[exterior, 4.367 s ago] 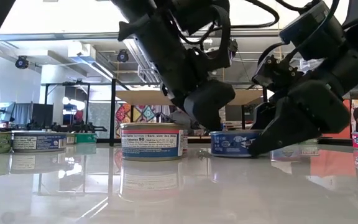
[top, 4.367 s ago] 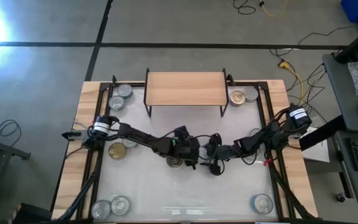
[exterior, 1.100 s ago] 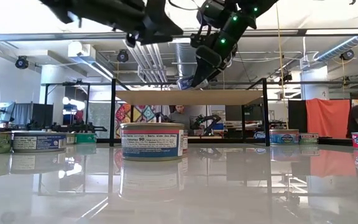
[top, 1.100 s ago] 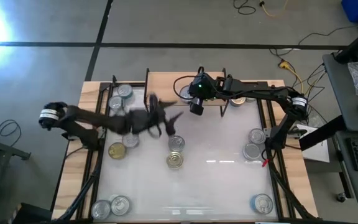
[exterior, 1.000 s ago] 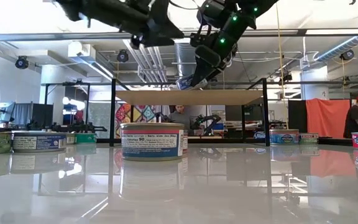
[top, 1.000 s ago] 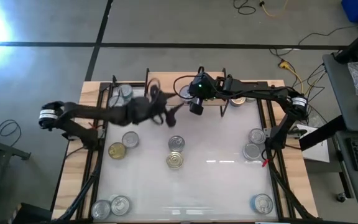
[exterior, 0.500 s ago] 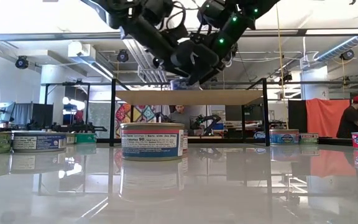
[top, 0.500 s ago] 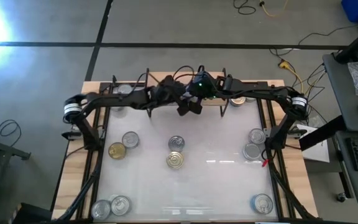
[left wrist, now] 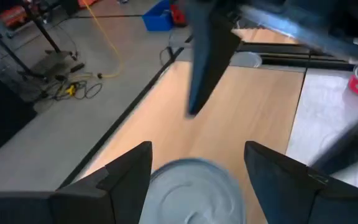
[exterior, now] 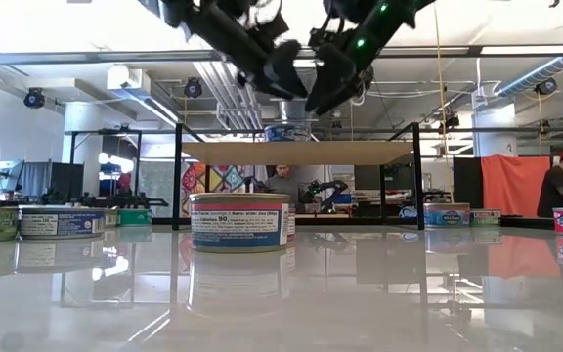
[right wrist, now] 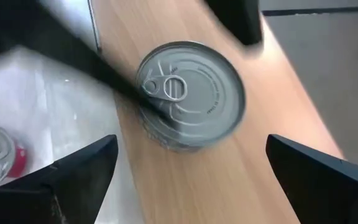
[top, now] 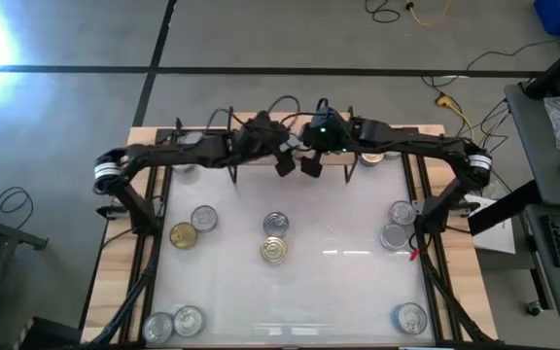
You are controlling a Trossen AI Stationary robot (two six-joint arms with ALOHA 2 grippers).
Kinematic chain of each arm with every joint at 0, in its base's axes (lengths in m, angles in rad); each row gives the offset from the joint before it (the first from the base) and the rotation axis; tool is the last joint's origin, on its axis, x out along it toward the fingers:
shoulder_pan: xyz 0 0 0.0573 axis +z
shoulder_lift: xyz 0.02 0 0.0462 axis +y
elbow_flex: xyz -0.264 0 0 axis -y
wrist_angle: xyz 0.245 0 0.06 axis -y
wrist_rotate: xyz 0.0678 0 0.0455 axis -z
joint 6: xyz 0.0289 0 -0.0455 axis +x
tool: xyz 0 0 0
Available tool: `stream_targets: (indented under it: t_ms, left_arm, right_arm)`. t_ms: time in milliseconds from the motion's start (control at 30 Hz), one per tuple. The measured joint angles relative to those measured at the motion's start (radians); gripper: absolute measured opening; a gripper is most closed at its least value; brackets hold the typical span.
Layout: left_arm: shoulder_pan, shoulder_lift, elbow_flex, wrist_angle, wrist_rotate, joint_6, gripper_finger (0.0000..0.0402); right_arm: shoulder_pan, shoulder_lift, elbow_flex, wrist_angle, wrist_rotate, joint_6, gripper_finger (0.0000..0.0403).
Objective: Stack canned seafood by type on shelf
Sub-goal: Put the right blue tuna can on the shelf
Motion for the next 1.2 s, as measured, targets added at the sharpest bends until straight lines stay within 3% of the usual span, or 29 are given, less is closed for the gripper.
stream_targets:
  t_ms: [167,300,767,1200]
  left_arm:
    - [0.034,-0.051,-0.002,-0.216,-0.098,-0.065,0.024]
    - [0.087,-0.038,-0.001,-0.285,-0.103,-0.139,0.024]
    - [0.144,0.011,0.0,-0.299,-0.065,-0.253,0.024]
    - [0.144,0.039,0.001,-0.202,-0.064,-0.198,0.024]
  right_arm:
    - [0.01,-0.09,-0.012,-0.077,0.001,0.046,0.04]
    - [0.042,-0.152,-0.038,-0.107,0.001,0.072,0.04]
    - [0.147,-0.263,-0.098,-0.12,0.004,0.142,0.04]
    - [0.163,-0.26,-0.099,-0.12,0.005,0.168,0.04]
